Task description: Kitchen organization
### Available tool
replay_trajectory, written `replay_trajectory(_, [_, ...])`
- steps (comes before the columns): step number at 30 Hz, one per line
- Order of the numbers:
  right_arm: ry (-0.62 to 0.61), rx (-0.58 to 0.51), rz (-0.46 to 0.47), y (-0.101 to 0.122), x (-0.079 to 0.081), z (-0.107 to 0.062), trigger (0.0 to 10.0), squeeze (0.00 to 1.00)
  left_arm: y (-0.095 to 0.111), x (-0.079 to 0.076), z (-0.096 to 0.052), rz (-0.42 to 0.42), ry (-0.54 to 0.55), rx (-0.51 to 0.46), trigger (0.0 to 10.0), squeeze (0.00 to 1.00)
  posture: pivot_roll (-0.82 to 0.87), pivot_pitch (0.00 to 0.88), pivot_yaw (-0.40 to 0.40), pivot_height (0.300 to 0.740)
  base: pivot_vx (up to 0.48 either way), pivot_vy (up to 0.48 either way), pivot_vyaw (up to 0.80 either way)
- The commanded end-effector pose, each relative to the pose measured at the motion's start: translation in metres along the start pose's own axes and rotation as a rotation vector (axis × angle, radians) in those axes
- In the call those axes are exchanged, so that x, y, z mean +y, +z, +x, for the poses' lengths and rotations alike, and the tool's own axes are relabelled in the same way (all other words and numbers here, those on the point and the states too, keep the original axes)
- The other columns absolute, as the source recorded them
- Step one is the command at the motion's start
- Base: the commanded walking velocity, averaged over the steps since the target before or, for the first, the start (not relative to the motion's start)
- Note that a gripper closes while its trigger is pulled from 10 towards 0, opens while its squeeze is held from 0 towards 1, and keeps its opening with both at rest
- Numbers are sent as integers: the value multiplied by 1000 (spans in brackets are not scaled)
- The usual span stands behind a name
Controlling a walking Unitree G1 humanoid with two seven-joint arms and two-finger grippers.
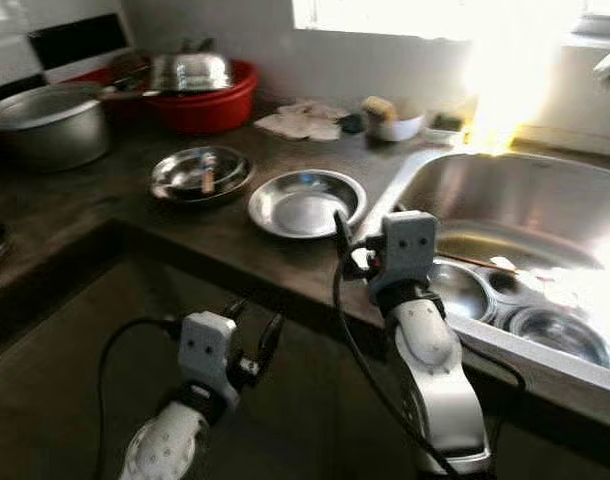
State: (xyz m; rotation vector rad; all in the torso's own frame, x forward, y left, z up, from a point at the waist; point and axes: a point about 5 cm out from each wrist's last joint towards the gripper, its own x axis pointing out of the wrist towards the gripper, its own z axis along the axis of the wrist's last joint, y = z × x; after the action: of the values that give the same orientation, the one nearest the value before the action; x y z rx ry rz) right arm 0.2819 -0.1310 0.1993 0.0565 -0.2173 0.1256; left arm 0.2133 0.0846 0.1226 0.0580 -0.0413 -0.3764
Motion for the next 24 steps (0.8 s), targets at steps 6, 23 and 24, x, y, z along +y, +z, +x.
replay_trajectory(6, [11,-15,17,7,1,8,10000,0,-3,1,1,56,9,20,10000,0,10,54,-4,740,164,-158,0])
replay_trajectory(23, [67,-18,7,14,-3,25,10000,0,-4,5,1,31,77,23,10000,0,6,61,-18,740,84,-55,0])
replay_trajectory(24, [76,-18,4,15,-3,26,10000,0,-4,5,1,30,79,22,10000,0,5,62,-19,740,0,0,0])
